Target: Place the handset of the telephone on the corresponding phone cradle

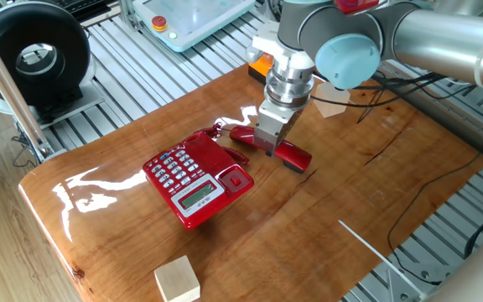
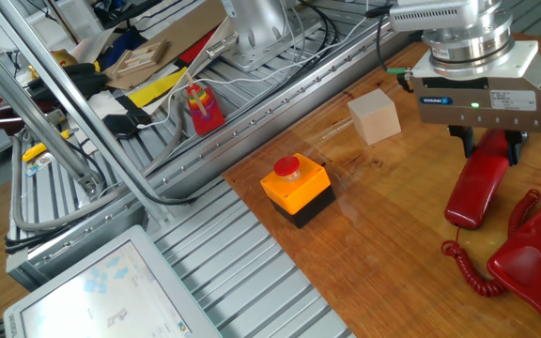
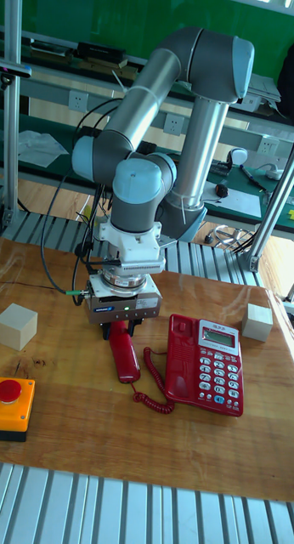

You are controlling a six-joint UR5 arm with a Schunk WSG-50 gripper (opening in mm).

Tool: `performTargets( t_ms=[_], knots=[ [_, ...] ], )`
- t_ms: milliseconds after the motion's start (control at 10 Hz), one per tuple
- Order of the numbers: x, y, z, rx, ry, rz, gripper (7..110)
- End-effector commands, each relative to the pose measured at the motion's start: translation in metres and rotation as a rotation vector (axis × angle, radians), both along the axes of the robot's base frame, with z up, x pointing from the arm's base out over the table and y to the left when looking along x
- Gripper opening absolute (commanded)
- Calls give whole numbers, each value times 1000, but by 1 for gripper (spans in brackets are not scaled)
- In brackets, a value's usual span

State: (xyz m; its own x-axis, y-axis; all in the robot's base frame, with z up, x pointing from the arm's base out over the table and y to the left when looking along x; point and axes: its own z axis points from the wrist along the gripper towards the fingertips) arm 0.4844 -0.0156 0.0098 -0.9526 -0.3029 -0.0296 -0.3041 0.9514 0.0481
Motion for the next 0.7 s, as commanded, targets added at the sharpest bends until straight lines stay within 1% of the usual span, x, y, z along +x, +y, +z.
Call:
performTargets(
  t_ms=[0,200,400,500,600],
  knots=[
    [2,3,2,11,0,-37,7],
    [-7,1,1,-1,37,-67,7],
    [-16,-5,2,-24,72,-95,7],
    [-18,-7,2,-32,81,-108,7],
    [-18,-6,2,-26,82,-111,7]
  ],
)
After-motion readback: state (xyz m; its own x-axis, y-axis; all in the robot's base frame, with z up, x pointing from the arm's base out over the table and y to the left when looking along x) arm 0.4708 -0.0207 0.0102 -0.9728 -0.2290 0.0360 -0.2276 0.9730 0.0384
